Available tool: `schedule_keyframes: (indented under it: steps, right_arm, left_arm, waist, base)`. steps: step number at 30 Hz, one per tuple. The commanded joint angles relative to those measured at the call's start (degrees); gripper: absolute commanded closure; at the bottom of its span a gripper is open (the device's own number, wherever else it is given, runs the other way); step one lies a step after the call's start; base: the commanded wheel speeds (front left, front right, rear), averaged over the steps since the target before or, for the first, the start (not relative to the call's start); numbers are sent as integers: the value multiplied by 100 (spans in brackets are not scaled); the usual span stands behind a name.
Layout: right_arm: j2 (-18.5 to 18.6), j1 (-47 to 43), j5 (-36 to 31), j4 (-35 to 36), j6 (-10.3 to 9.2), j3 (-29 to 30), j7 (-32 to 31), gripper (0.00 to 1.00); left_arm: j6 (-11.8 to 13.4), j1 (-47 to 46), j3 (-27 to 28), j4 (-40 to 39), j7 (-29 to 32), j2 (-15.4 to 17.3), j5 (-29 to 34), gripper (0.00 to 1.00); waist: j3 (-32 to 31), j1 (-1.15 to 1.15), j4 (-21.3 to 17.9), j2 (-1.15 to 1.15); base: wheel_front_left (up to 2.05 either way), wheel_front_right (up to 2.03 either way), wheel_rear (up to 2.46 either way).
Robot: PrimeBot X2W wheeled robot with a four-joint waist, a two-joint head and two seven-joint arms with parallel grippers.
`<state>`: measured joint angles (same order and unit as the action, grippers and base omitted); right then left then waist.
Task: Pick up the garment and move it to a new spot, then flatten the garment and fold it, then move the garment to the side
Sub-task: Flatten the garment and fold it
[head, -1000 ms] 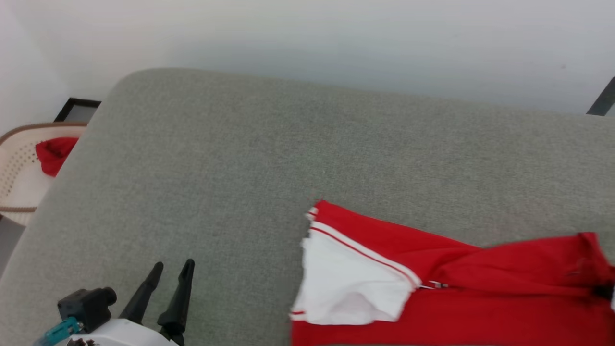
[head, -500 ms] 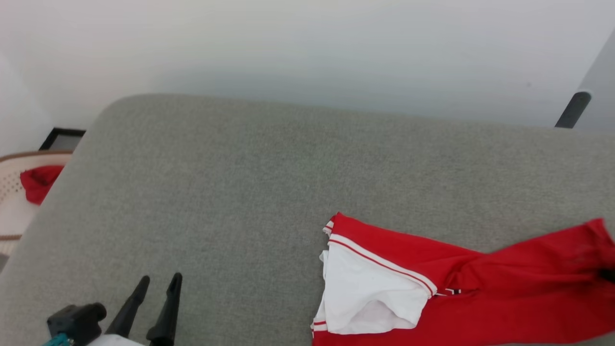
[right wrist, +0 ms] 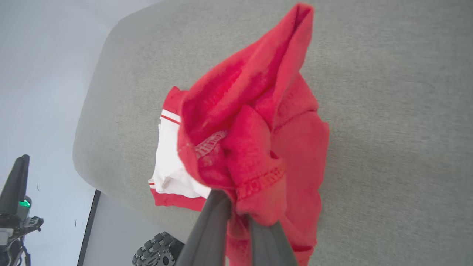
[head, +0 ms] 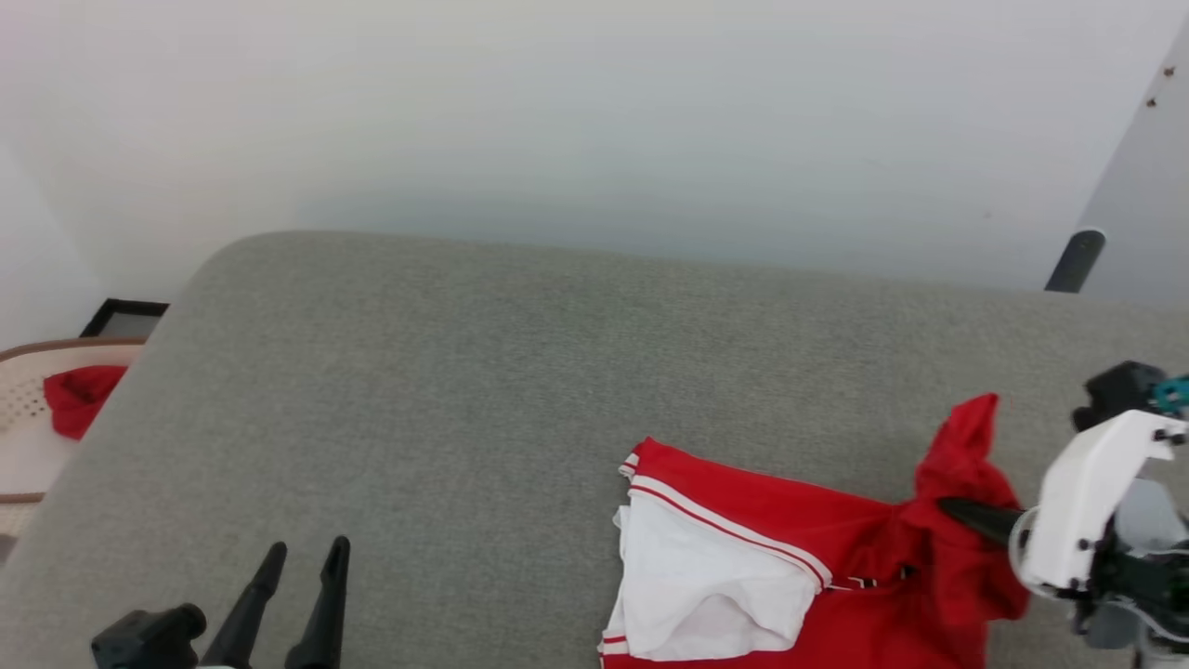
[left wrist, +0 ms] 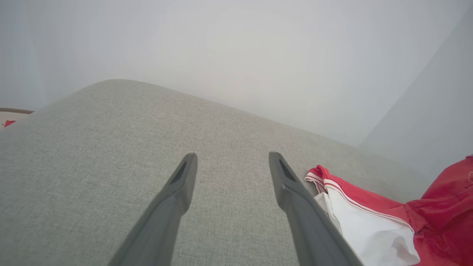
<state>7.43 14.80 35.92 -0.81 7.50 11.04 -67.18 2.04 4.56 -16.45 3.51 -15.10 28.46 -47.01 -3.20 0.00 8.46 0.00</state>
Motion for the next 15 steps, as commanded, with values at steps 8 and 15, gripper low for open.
schedule_keyframes:
  steps: [8,15]
  right_arm:
    - [-406,-110,105,26,-2,-686,327,100]
    - [-460,-62,123,-644,-2,-1400,944,100]
  left_arm:
    - [-168,-111,-39,150,0,-186,153,0]
    - [-245,-308,-201,258,49,-292,197,0]
  waist:
    - [-80,0,479,0]
    - [-24,0,870,0]
  base:
    - [0,0,0]
    - [0,0,0]
